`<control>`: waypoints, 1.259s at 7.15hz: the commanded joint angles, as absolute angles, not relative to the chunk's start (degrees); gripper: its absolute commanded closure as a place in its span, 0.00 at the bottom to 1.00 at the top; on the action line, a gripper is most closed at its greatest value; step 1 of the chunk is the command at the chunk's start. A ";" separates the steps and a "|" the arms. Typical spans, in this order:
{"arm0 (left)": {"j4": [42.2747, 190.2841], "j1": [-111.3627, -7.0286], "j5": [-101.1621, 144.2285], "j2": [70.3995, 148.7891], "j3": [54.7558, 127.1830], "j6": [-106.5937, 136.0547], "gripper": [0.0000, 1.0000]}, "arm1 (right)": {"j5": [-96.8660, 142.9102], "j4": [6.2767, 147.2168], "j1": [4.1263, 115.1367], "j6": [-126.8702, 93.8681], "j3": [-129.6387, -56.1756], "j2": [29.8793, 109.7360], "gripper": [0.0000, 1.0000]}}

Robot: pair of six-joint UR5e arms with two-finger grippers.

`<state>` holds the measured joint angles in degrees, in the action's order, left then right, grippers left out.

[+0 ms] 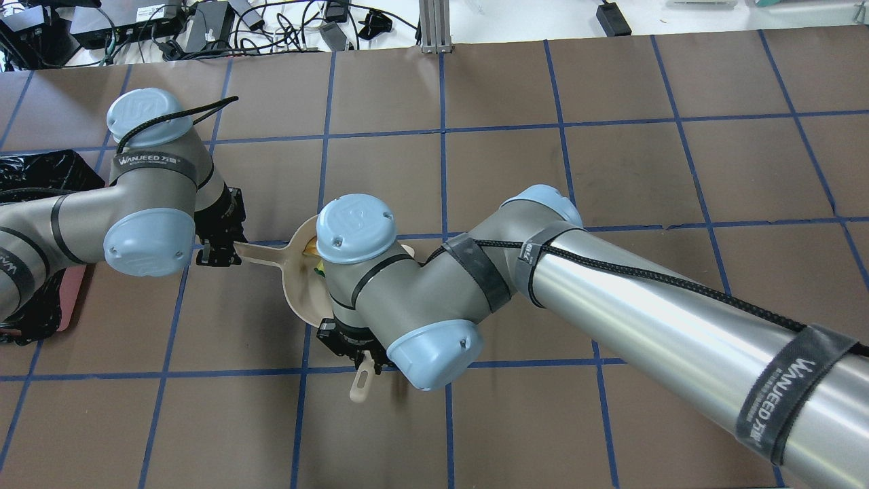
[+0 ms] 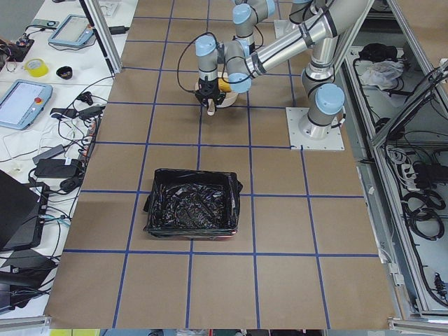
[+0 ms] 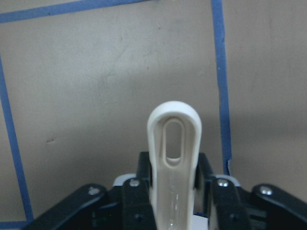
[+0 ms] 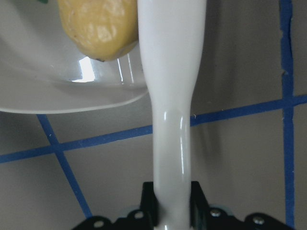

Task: Sweep and dump trash into bin
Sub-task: 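Sweep the yellow potato into the dustpan with the brush in the right gripper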

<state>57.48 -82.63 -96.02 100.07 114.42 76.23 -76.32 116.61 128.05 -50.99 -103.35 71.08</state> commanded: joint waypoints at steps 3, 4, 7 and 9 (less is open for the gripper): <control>57.92 -82.01 -85.53 102.56 113.82 70.68 1.00 | -73.22 116.64 128.76 -55.36 -94.59 67.07 1.00; 57.92 -81.74 -83.52 103.96 113.73 69.10 1.00 | -74.34 114.89 128.67 -55.28 -94.14 67.41 1.00; 59.40 -80.08 -83.24 105.64 113.56 68.47 1.00 | -77.69 110.58 127.18 -53.53 -94.04 68.28 1.00; 64.30 -79.63 -81.91 105.47 110.15 68.20 1.00 | -79.97 105.85 125.08 -50.02 -93.96 70.30 1.00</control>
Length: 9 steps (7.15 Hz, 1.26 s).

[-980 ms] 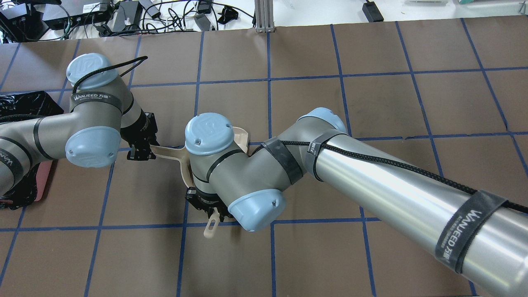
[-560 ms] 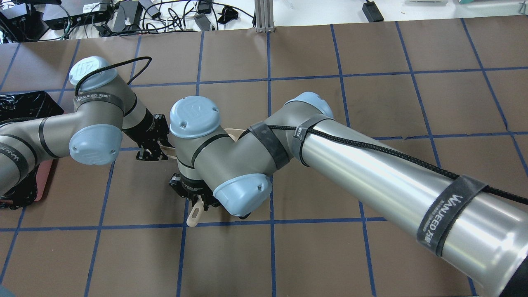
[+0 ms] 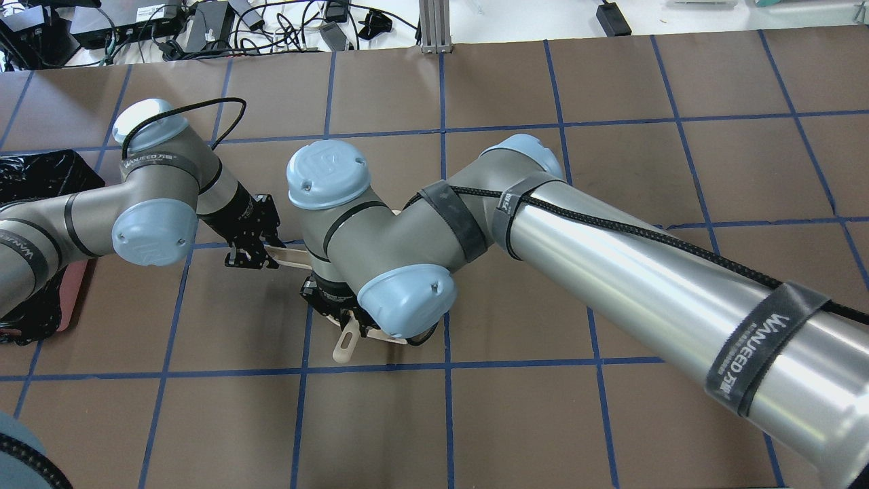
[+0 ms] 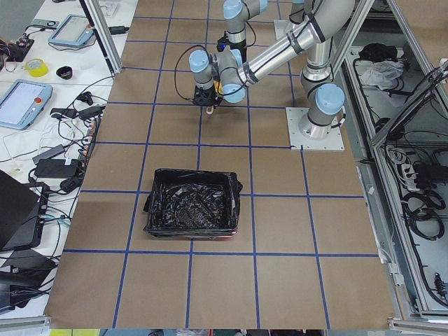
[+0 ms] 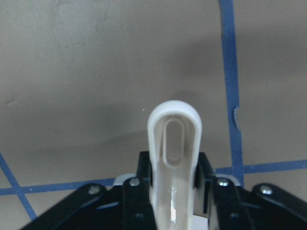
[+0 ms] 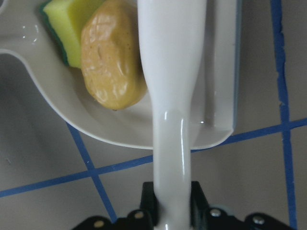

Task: Sweep and dump trash into bin
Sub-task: 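Sweep the yellow potato into the dustpan with the brush in the right gripper, then carry the loaded dustpan over the black bin while the right gripper withdraws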

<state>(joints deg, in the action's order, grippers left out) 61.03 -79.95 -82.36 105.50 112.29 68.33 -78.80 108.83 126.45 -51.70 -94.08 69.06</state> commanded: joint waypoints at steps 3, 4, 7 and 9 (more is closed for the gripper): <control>68.90 -77.18 -82.26 105.21 105.30 68.12 1.00 | -82.26 96.26 118.59 -41.86 -91.94 75.40 1.00; 68.91 -75.95 -83.22 105.03 104.94 68.03 1.00 | -87.23 96.24 116.74 -36.27 -92.19 75.76 1.00; 72.23 -68.31 -84.11 105.64 98.99 60.59 1.00 | -94.03 97.37 105.34 -14.93 -92.02 75.59 0.99; 75.49 -63.74 -83.85 106.08 95.38 58.46 1.00 | -94.75 97.65 96.72 -7.49 -92.02 75.24 0.99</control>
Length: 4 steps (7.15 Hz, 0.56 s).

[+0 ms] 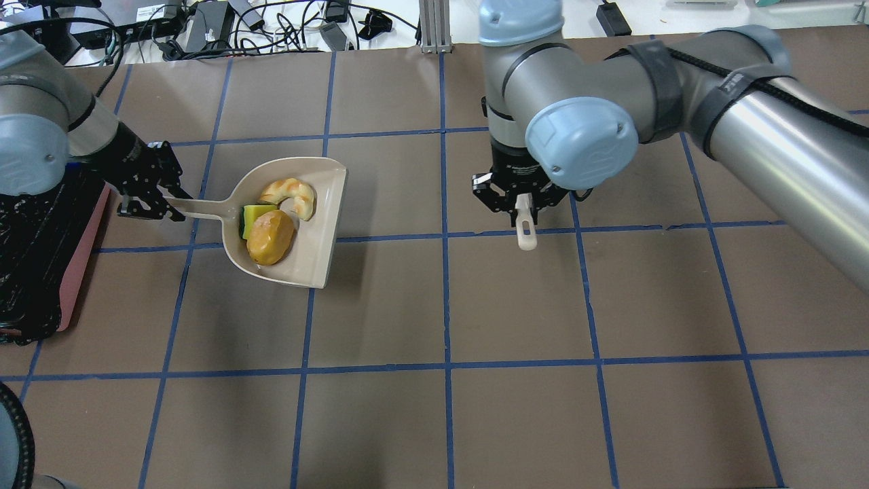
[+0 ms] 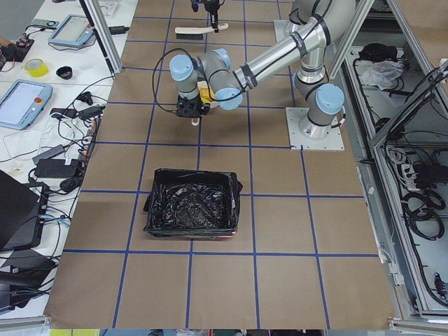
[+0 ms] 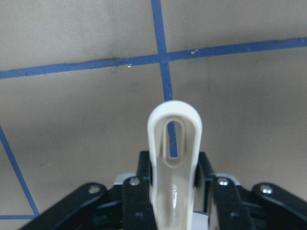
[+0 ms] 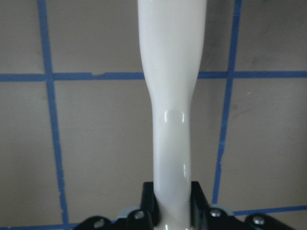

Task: Sweep and dump trash into bin
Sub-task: 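Carry the loaded dustpan over the black bin while the right gripper withdraws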

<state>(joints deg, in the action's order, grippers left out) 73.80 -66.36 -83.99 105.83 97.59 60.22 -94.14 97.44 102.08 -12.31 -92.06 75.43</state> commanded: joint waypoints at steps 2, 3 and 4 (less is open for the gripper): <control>77.86 -59.43 -83.24 108.53 91.08 57.39 1.00 | -94.22 99.04 89.42 -1.61 -91.41 74.01 0.99; 78.22 -58.63 -83.41 109.94 88.79 57.31 1.00 | -94.83 99.57 87.12 1.55 -90.88 73.05 0.99; 78.66 -55.14 -82.36 111.00 87.29 56.70 1.00 | -95.01 100.36 83.79 6.28 -90.79 71.56 0.99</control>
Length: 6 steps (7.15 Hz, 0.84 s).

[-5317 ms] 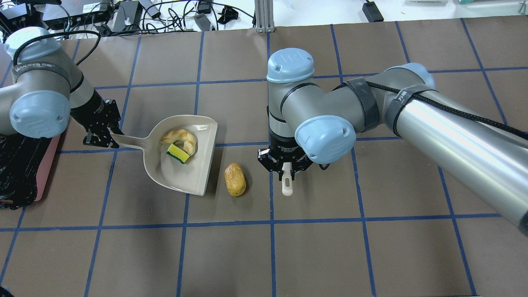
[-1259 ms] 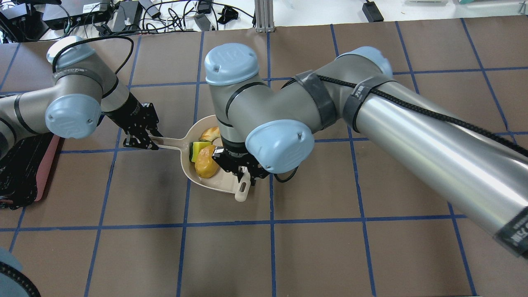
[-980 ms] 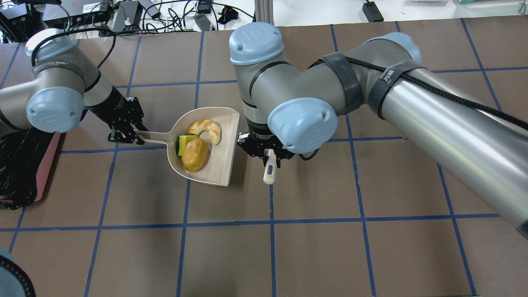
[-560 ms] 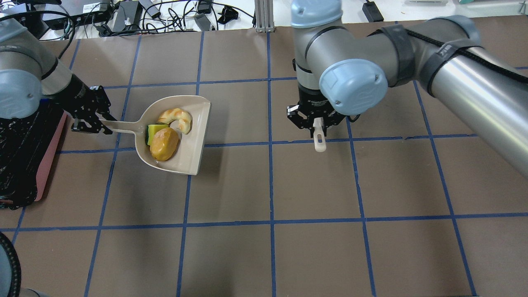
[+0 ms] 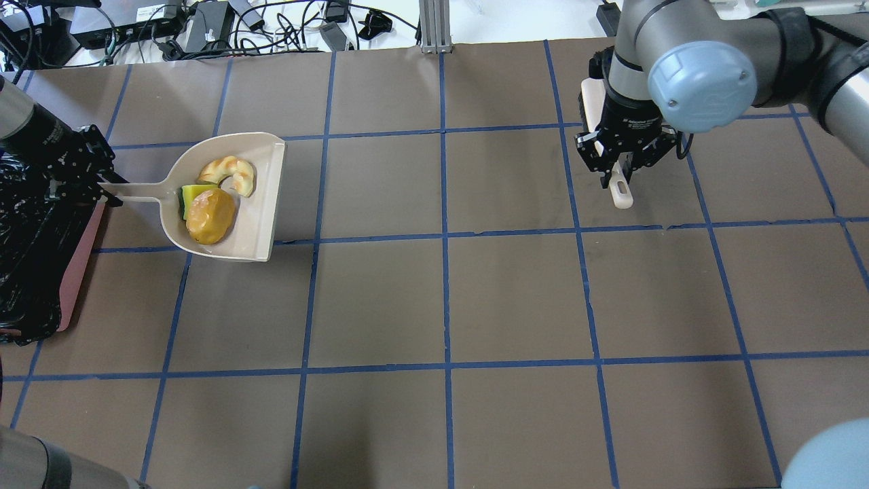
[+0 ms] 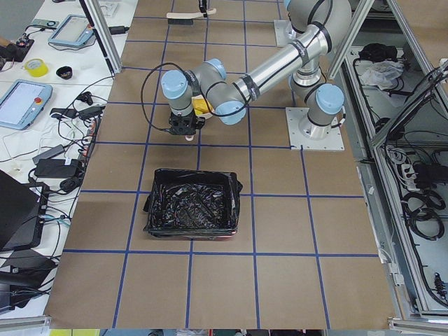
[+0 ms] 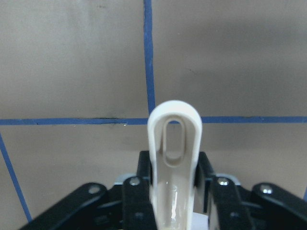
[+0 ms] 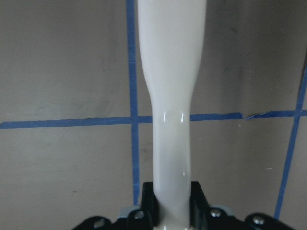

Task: Sweep and dump trash into bin
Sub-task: 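Carry the loaded dustpan over the black bin while the right gripper withdraws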

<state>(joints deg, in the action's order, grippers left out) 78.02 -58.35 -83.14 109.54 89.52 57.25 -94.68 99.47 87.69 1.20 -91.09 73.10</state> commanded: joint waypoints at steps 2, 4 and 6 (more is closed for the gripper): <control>79.27 -52.31 -82.96 111.97 84.74 52.76 1.00 | -95.18 100.46 78.77 11.74 -91.40 71.11 0.99; 83.11 -49.41 -84.63 113.98 78.44 52.21 1.00 | -96.24 102.30 76.82 12.04 -91.84 70.67 1.00; 92.41 -48.61 -86.75 118.98 64.67 51.51 1.00 | -95.89 105.54 75.07 12.47 -91.85 66.91 1.00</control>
<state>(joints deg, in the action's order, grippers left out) 86.83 -49.34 -85.91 116.03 72.62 51.87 -96.05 103.51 76.32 12.03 -91.79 69.26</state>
